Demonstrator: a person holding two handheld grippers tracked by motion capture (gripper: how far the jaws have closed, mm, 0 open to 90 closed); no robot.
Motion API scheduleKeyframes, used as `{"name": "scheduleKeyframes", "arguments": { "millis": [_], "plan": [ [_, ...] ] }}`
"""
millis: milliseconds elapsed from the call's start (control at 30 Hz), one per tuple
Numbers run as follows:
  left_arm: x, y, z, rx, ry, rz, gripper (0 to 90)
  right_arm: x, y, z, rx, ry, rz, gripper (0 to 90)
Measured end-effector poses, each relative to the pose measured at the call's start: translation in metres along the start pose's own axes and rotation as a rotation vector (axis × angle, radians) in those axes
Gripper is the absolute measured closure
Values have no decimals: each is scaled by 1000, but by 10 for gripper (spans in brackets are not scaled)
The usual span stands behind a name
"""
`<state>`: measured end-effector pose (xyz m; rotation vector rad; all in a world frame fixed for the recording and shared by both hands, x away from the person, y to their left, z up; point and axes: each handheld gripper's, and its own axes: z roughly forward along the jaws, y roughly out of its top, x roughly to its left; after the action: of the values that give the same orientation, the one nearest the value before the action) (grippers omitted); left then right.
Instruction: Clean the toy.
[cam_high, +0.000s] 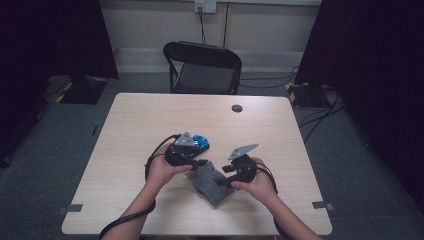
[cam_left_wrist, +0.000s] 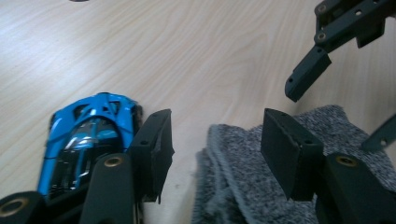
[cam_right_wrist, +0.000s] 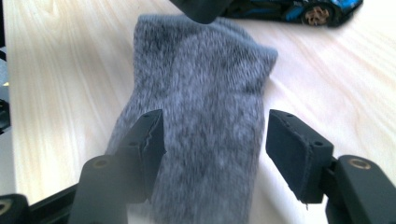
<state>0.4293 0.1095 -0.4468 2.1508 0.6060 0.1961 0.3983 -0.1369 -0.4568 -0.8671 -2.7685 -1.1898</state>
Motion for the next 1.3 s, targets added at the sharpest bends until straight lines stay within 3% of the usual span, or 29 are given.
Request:
{"name": "scheduleKeyframes", "arguments": {
  "millis": [100, 267, 500, 633, 733, 933, 1033, 1200, 1300],
  "plan": [
    [-9, -3, 3, -6, -28, 1, 445, 2, -10, -5, 1, -1, 10, 379],
    [-21, -8, 8, 35, -48, 19, 466, 2, -24, -5, 30, -36, 6, 380],
    [-31, -20, 15, 99, -84, 53, 484, -14, -31, -4, 39, -100, 26, 382],
    [-37, -24, 13, 137, -84, 89, 496, -24, -32, -3, 50, -104, 34, 379],
    [-38, -21, 14, 110, -97, 106, 482, -29, -32, -3, 43, -102, 41, 379],
    [-44, -9, 26, 63, -182, 136, 437, -37, -29, -1, 39, -107, 49, 379],
    [-44, -12, 37, 117, -200, 193, 423, -44, -27, 1, 33, -105, 60, 380],
    [-47, -20, 37, 135, -224, 190, 417, -49, -21, 6, 45, -119, 57, 380],
    [-48, -26, 36, 148, -214, 201, 401, -51, -16, 12, 40, -115, 58, 380]
  ]
}}
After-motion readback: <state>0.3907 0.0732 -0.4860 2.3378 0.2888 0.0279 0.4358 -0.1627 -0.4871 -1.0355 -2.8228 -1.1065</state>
